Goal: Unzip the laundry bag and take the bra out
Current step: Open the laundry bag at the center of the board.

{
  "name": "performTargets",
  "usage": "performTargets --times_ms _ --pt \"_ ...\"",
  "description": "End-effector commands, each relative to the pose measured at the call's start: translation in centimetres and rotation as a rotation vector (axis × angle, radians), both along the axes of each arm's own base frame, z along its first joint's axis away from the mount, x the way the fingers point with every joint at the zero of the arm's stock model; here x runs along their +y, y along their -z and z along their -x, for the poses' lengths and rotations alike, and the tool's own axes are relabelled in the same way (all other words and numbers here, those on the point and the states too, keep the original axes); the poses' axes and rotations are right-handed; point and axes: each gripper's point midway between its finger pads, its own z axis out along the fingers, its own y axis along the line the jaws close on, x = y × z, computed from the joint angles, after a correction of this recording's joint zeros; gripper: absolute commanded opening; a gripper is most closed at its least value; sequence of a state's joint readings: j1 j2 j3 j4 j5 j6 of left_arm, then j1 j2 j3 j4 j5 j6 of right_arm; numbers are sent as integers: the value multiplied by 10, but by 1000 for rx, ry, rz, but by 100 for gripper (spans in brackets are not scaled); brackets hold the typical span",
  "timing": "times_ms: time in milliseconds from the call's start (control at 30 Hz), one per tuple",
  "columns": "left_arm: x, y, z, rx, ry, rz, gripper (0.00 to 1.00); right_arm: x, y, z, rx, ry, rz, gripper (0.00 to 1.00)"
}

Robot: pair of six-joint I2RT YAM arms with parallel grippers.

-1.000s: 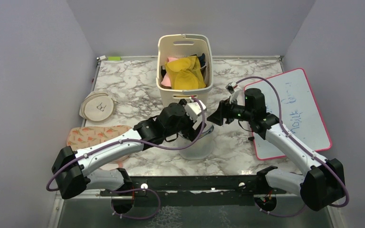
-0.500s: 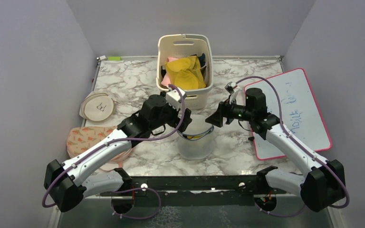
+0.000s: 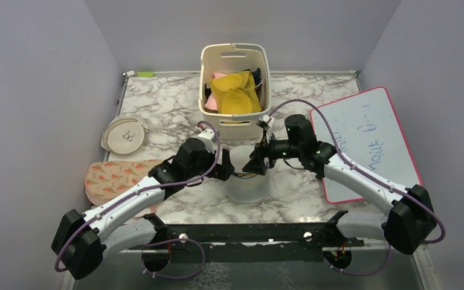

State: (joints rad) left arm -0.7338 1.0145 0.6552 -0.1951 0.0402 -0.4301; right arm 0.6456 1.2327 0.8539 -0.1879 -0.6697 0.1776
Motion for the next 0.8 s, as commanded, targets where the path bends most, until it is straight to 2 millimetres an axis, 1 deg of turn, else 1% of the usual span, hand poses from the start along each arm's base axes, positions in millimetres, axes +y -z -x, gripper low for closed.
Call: performTargets --times_ms 0,100,233,400,533,600,667,767 --pt "-7 -10 -5 39 -123 183 98 0 -1 -6 -32 10 10 72" --pt "-12 -9 -11 50 -157 239 98 0 0 -4 -31 5 8 71" --pt "-17 -11 -22 42 -191 263 94 -1 4 -2 -19 4 13 70" --pt "-26 -8 -32 59 -195 303 84 -4 5 1 -17 8 17 70" --pt "-31 -5 -38 73 -189 289 68 -5 3 0 -19 13 22 69" --pt "-31 -4 -38 76 -189 286 58 -5 1 0 -25 14 20 69" --pt "-31 -2 -38 78 -190 293 51 -5 1 0 -25 14 22 69" --pt "-33 -2 -37 81 -179 295 35 -7 3 1 -27 19 29 69"
